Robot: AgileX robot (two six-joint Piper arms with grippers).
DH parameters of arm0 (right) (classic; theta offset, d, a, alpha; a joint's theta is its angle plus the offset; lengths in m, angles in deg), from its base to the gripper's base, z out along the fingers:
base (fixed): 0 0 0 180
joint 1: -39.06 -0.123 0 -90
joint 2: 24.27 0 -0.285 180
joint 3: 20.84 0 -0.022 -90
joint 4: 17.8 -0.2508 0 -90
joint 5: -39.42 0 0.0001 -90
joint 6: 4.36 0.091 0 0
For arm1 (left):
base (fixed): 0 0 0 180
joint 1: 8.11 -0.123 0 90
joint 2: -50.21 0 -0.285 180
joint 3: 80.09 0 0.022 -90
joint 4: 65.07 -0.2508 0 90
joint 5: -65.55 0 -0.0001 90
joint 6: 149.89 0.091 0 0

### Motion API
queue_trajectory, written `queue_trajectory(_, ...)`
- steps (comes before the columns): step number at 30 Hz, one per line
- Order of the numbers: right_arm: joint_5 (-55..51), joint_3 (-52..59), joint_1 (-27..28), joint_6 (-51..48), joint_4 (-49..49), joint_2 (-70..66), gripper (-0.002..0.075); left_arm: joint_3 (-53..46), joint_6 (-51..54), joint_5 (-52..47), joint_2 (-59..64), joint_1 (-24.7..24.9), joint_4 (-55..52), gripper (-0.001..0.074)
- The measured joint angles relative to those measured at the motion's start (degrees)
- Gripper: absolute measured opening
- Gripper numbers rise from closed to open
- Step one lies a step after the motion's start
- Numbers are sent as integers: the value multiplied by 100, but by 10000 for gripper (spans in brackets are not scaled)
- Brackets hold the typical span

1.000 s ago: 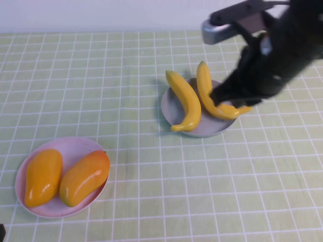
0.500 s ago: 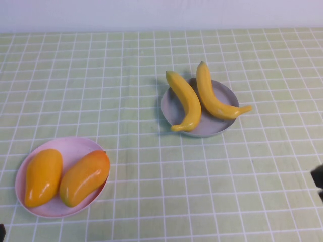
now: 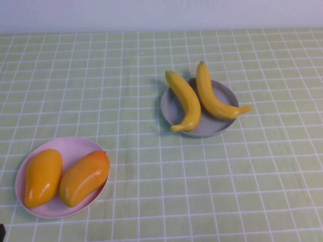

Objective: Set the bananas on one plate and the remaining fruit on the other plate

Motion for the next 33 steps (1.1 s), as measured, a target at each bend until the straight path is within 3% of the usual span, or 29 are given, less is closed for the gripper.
queue_trajectory(2,523,477,352,27,35,322,-15,0,0,0,0,0,0,-1)
queue_trajectory(9,2475,2197,2394,60,82,1520,-15,0,0,0,0,0,0,-1)
queue_trajectory(12,3059,2683,2900,60,91,1958,-15,0,0,0,0,0,0,-1)
queue_trajectory(20,3222,3214,3285,73,-51,3033,-15,0,0,0,-11,0,0,-1)
queue_trajectory(33,3029,3214,3308,-85,-71,3044,-15,0,0,0,-9,0,0,-1)
